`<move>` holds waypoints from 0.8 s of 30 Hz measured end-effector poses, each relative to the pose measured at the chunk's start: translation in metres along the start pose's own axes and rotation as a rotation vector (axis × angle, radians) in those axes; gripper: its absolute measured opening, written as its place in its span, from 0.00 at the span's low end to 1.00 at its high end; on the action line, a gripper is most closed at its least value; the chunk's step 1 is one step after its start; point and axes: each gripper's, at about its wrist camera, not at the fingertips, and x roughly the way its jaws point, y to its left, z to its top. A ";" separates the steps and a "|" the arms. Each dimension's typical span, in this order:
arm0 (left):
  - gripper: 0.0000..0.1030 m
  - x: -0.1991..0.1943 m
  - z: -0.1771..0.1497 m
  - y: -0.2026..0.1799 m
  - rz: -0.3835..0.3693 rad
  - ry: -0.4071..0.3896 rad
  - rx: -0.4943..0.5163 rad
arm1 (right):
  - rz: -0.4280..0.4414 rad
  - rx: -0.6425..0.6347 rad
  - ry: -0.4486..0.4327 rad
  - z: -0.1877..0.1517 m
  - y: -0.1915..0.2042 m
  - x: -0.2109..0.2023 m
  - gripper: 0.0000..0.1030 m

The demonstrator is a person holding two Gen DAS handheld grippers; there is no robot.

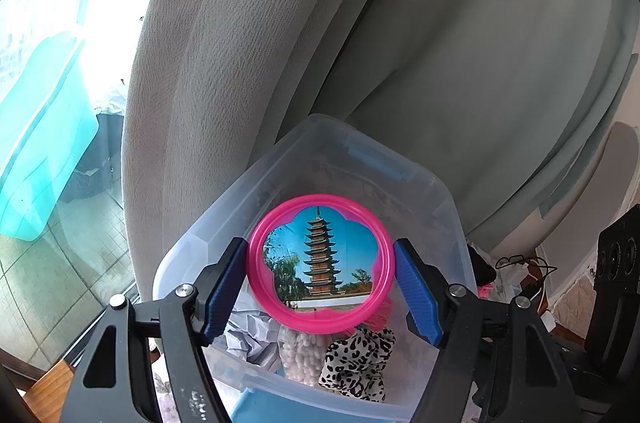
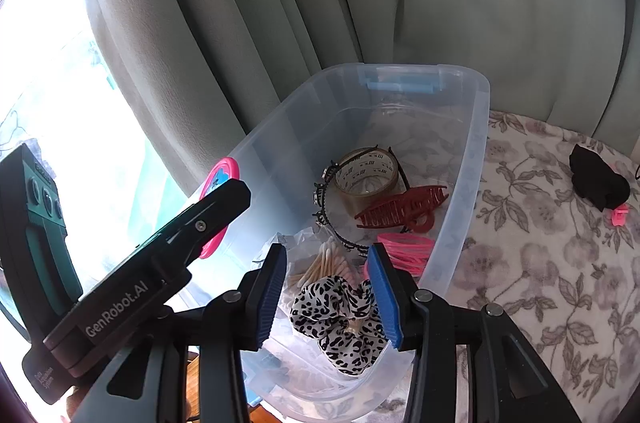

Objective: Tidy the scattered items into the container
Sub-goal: 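Open the left gripper to drop the mirror while the right gripper releases the claw clip into the box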

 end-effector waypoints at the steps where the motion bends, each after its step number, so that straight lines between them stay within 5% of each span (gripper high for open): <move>1: 0.72 -0.002 -0.004 0.001 0.000 0.001 0.000 | 0.000 0.000 0.000 0.000 0.001 0.000 0.45; 7: 0.72 -0.024 -0.023 0.009 0.004 0.003 -0.001 | 0.000 -0.001 0.001 0.000 0.002 0.001 0.45; 19: 0.72 0.127 0.155 -0.083 0.011 0.023 -0.006 | 0.000 -0.001 0.006 -0.001 0.003 -0.001 0.45; 24: 0.73 0.091 0.144 -0.083 0.014 0.045 -0.033 | -0.005 0.005 -0.001 -0.004 0.004 -0.010 0.46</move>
